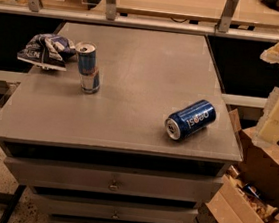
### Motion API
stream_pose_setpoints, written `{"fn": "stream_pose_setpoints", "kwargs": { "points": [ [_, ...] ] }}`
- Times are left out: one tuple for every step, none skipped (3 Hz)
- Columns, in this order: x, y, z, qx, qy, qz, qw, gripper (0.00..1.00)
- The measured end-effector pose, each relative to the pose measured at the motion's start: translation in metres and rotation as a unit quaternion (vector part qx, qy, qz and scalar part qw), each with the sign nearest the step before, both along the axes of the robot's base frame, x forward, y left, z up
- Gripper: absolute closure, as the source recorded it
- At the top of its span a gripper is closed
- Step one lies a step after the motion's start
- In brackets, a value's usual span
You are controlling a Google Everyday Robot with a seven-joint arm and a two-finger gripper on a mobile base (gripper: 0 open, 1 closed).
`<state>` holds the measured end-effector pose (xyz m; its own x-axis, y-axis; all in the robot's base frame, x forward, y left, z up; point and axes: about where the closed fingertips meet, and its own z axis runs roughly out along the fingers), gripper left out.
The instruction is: Place pepsi can upright
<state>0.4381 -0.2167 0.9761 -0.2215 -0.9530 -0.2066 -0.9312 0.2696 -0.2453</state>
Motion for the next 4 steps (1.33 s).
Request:
{"fn": "stream_pose_setpoints", "kwargs": {
  "points": [
    [0.002,0.001,0.001,-0.003,-0.008,0.001,1.0000,0.00],
    [0.010,0.001,-0.006,-0.028,-0.041,0.036,0.9981,0.00],
    [0.020,0.002,-0.021,-0.095,-0.098,0.116,0.9838,0.00],
    [0.034,0.012,-0.043,-0.146,-0.130,0.201,0.9598,0.00]
  ]
}}
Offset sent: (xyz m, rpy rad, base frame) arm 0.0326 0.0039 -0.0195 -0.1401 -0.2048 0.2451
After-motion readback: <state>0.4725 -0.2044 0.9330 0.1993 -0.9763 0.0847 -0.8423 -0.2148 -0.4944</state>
